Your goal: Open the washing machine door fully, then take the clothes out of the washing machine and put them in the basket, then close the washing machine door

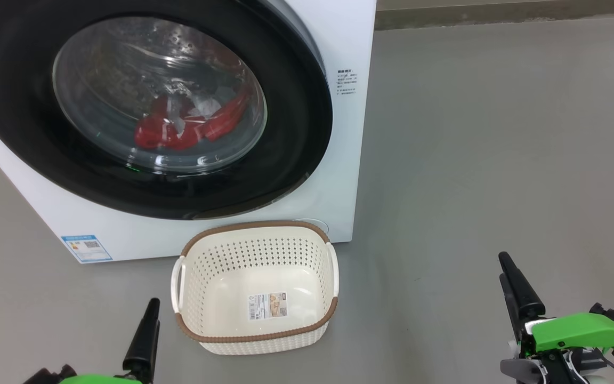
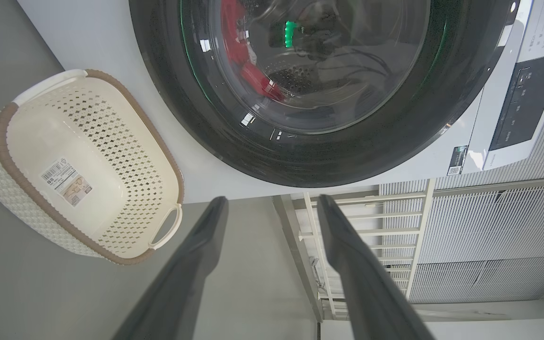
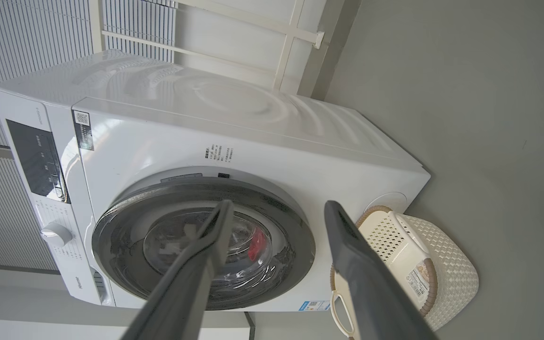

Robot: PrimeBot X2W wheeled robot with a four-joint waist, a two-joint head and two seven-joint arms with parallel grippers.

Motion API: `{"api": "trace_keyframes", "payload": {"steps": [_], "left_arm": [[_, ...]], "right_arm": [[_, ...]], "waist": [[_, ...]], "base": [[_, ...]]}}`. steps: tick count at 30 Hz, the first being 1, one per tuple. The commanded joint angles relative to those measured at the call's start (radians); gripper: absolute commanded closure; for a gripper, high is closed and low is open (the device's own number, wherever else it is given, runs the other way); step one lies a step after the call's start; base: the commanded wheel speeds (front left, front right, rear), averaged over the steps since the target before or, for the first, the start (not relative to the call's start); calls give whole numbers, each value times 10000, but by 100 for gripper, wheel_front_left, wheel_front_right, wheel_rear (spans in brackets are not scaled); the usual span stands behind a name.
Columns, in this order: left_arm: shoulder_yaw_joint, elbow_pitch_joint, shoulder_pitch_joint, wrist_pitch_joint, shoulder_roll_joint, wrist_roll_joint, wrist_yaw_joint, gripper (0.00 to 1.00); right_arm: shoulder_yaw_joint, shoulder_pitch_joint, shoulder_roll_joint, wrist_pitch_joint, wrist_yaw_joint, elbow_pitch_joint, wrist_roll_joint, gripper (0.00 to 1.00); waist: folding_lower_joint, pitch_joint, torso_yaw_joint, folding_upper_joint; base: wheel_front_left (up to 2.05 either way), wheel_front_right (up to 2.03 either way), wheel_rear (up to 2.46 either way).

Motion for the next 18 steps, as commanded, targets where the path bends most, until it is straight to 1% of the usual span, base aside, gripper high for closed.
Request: {"api": "trace_keyframes", "payload": {"steps": [1, 7, 12, 13, 18], "left_arm": [[106, -233, -538, -122, 147, 301, -21, 0], [31, -241, -701, -299, 128, 1115, -24, 0], [19, -405, -812, -445, 129, 2105, -27, 0], [19, -405, -812, -445, 129, 2105, -27, 0], [21, -576, -889, -591, 131, 2938, -30, 0]], "right_arm": [[124, -545, -139, -131, 2, -191, -270, 0], [210, -689, -114, -307, 2, -120, -1058, 0], [262, -816, -101, -454, 2, -69, -1729, 0], [262, -816, -101, -454, 2, -69, -1729, 0], [321, -956, -99, -601, 2, -7, -2465, 0]], "waist": [[-1, 3, -3, 0], [-2, 8, -6, 0], [-2, 25, -10, 0], [-2, 25, -10, 0], [-2, 37, -24, 0]], "base": [[0, 0, 0], [0, 0, 0], [0, 0, 0], [0, 0, 0], [0, 0, 0]]}}
